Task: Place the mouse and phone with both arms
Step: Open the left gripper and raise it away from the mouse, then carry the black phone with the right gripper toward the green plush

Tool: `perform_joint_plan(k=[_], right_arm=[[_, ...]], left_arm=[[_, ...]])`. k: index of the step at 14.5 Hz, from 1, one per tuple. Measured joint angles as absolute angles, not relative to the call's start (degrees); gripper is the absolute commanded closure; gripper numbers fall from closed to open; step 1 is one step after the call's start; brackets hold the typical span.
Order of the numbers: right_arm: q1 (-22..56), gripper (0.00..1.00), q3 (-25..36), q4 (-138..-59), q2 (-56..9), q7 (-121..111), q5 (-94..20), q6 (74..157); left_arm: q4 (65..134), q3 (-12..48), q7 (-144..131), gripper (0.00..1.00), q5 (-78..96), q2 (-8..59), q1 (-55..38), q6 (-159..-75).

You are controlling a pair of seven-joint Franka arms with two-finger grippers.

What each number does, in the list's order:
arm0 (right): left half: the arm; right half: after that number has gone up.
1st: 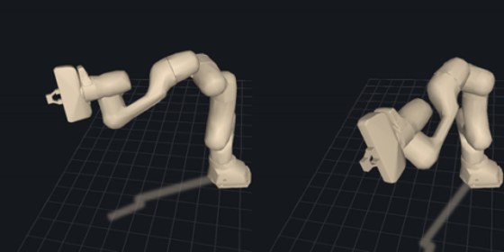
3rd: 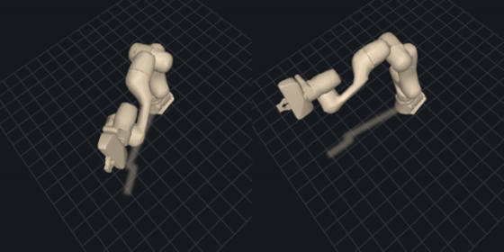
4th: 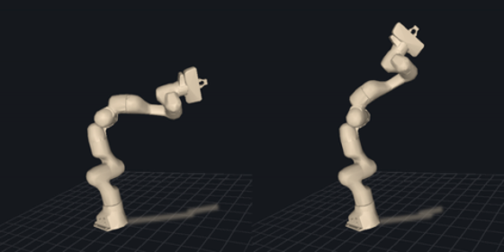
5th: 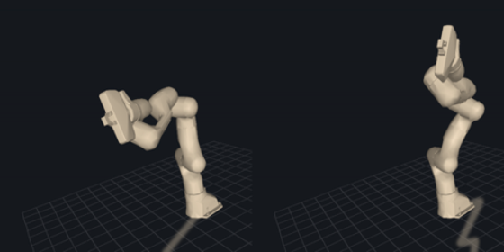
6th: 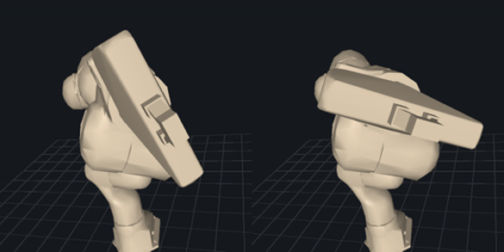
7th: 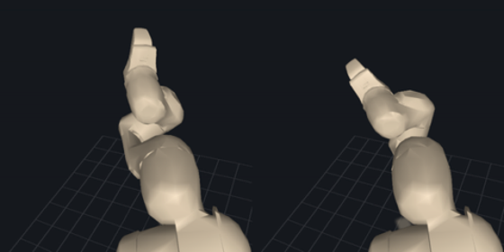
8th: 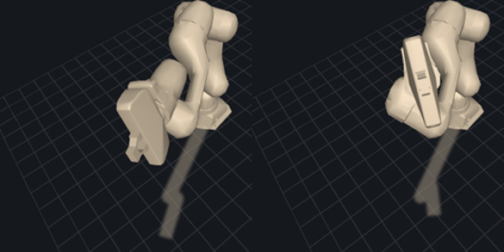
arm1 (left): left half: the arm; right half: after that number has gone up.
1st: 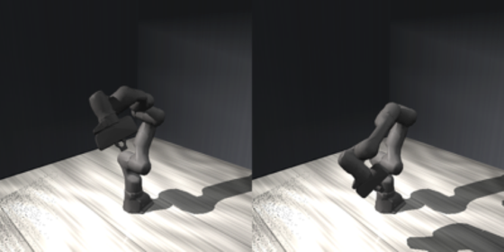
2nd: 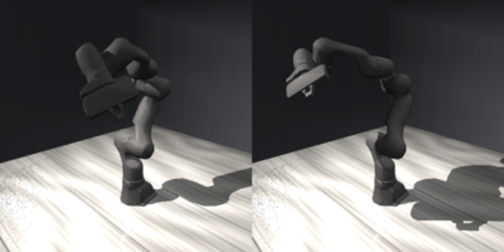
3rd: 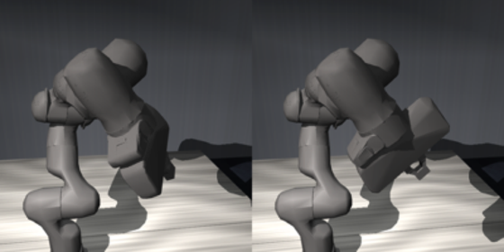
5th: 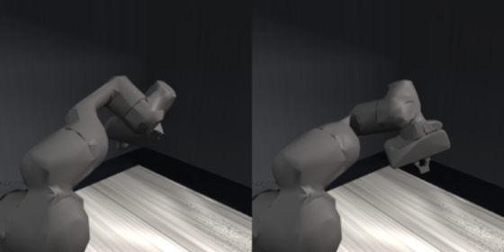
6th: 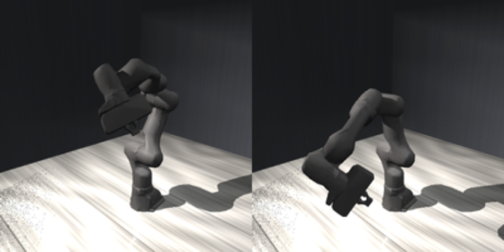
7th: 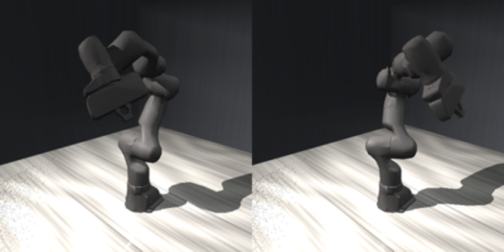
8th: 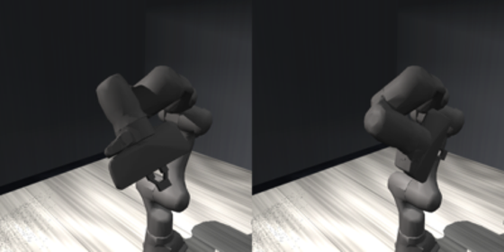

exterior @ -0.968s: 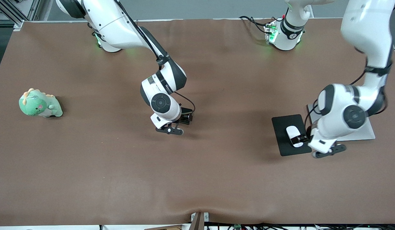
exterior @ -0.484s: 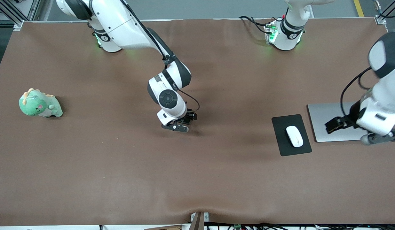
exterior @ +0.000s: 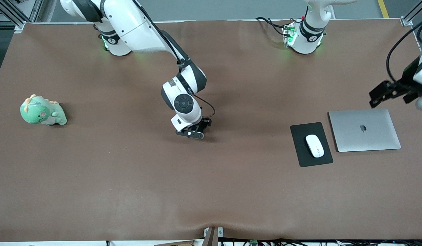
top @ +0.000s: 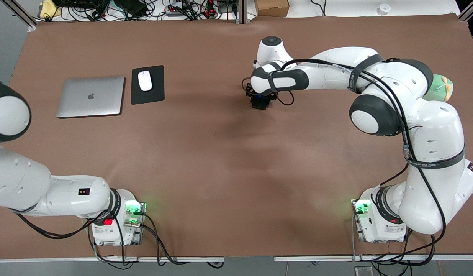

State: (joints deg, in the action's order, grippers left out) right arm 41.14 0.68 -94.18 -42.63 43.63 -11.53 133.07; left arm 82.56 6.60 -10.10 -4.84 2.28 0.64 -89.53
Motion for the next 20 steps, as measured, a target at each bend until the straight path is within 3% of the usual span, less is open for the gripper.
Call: perform_joint_plan(k=[4, 12, 20], right_arm=[[40.8, 1.0, 1.59, -93.73, -42.76, 43.59, -11.53, 132.14], [35.03, 1.0, 4.99, -91.49, -37.01, 43.03, -10.36, 119.33], [27.39, 1.0, 6.51, -99.01, -33.04, 31.82, -10.04, 119.4]], left_arm=[[82.64, 6.06, -9.68, 0.0, -3.15, -0.38, 0.66, -84.15], [83.6, 6.4, -9.23, 0.0, -1.79, -0.44, 0.52, -83.03], [84.85, 6.37, -9.23, 0.0, -1.77, -0.37, 0.54, -83.38]])
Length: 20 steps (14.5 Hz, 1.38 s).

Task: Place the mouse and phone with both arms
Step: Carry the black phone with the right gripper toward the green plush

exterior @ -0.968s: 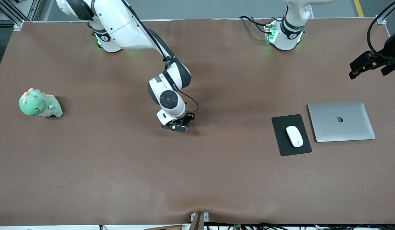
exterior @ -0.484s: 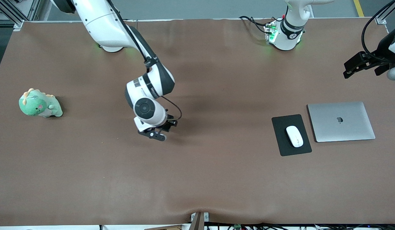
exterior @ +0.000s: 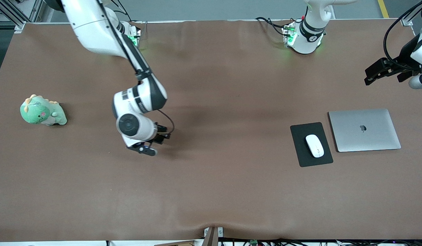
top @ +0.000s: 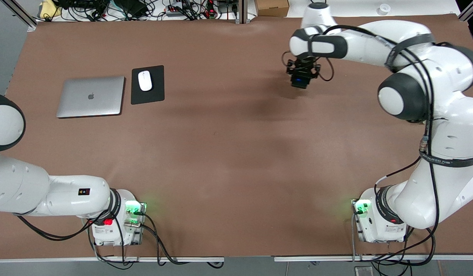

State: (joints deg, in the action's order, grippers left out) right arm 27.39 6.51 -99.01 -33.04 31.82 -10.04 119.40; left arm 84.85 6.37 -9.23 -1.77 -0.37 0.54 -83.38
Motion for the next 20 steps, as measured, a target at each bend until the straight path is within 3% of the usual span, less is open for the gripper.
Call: perform_joint_plan(k=[8, 20], right_arm=[[14.54, 1.0, 7.65, -114.07, -24.58, 15.49, -7.58, 126.59], [-4.56, 1.0, 8.48, -122.97, -23.83, -10.15, -4.95, 133.83]], left_arm=[[84.95, 6.39, -9.23, 0.0, -1.77, -0.37, 0.54, -83.45], [85.49, 6.38, -9.23, 0.0, -1.77, -0.37, 0.54, -83.45]])
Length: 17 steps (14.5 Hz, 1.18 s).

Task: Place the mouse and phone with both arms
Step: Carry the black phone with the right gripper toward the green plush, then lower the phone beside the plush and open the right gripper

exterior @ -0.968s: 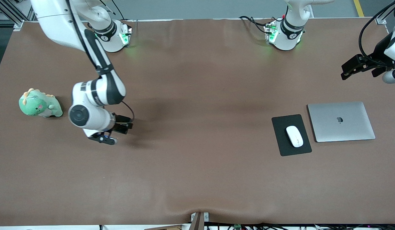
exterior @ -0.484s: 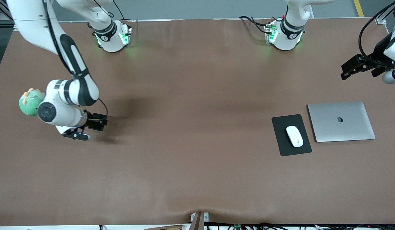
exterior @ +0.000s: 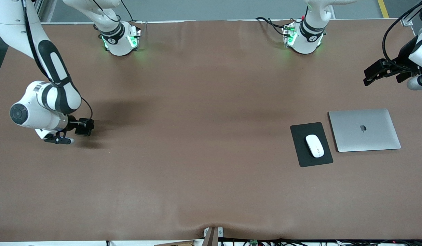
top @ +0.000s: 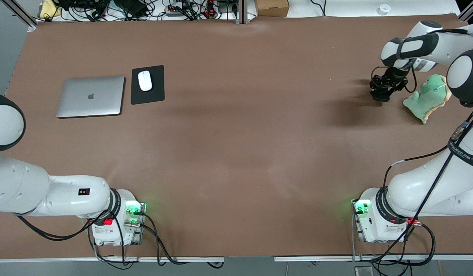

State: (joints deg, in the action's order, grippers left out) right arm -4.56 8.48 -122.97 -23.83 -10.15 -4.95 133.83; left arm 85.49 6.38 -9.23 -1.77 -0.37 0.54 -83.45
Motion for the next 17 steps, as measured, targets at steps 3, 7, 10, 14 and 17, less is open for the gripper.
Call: perform_joint_plan(k=[3, 7, 10, 14, 17], right_arm=[[-4.61, 1.0, 8.05, -127.27, -22.66, -10.6, -4.76, 137.85], [-4.37, 0.23, 7.47, -131.34, -22.54, -10.61, -4.32, 143.45], [-4.35, 0.0, 7.43, -131.51, -22.38, -10.61, -4.29, 143.46], [-4.34, 0.0, 7.33, -126.65, -20.99, -10.61, -4.29, 135.23], [-4.27, 0.0, 7.06, -119.78, -19.68, -10.6, -4.29, 129.25]], left_arm=[[85.54, 6.37, -9.23, 0.0, -1.77, -0.36, 0.54, -83.47], [85.48, 6.26, -9.23, 0.0, -1.77, -0.36, 0.57, -83.75], [85.18, 6.07, -9.23, 0.0, -1.77, -0.36, 0.59, -83.84], [84.52, 6.2, -9.23, 0.0, -1.77, -0.37, 0.57, -83.85], [84.47, 6.26, -9.23, 0.0, -1.77, -0.37, 0.56, -83.79]])
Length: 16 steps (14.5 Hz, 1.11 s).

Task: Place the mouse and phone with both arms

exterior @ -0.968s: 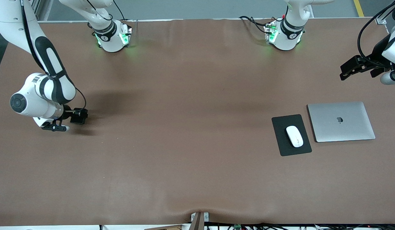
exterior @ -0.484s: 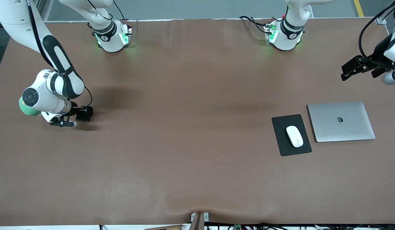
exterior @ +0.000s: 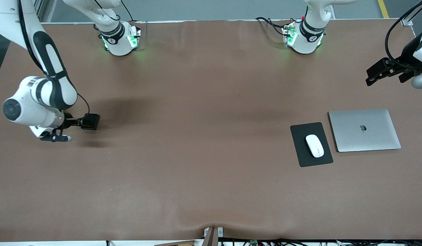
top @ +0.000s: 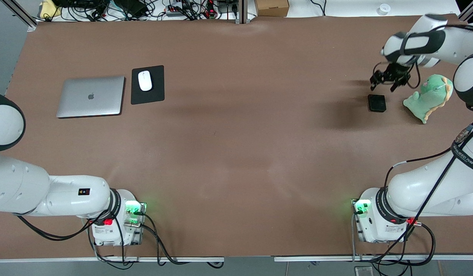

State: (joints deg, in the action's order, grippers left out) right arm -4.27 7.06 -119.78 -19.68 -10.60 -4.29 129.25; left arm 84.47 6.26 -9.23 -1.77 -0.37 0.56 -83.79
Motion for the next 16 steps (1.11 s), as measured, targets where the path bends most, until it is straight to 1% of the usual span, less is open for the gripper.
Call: perform_joint_plan(k=[2, 4, 7, 11, 16], right_arm=[[-4.18, 0.0, 6.85, -115.86, -19.17, -10.6, -4.3, 127.32], [-4.17, 0.0, 6.83, -110.27, -19.06, -10.6, -4.33, 122.23], [-4.13, 0.0, 6.77, -100.89, -18.91, -10.6, -4.38, 112.92], [-4.06, 0.0, 6.66, -86.09, -18.89, -10.6, -4.4, 97.15], [-3.46, 0.0, 5.94, -74.21, -18.88, -10.61, -4.44, 83.06]], left_arm=[[84.42, 6.27, -9.23, 0.0, -1.77, -0.37, 0.56, -83.67], [84.41, 6.28, -9.23, 0.0, -1.77, -0.37, 0.56, -83.61], [84.39, 6.36, -9.23, 0.0, -1.77, -0.37, 0.51, -83.21], [84.35, 6.4, -9.23, 0.0, -1.77, -0.37, 0.48, -82.81], [84.15, 6.42, -9.23, 0.0, -1.77, -0.44, 0.42, -80.74]])
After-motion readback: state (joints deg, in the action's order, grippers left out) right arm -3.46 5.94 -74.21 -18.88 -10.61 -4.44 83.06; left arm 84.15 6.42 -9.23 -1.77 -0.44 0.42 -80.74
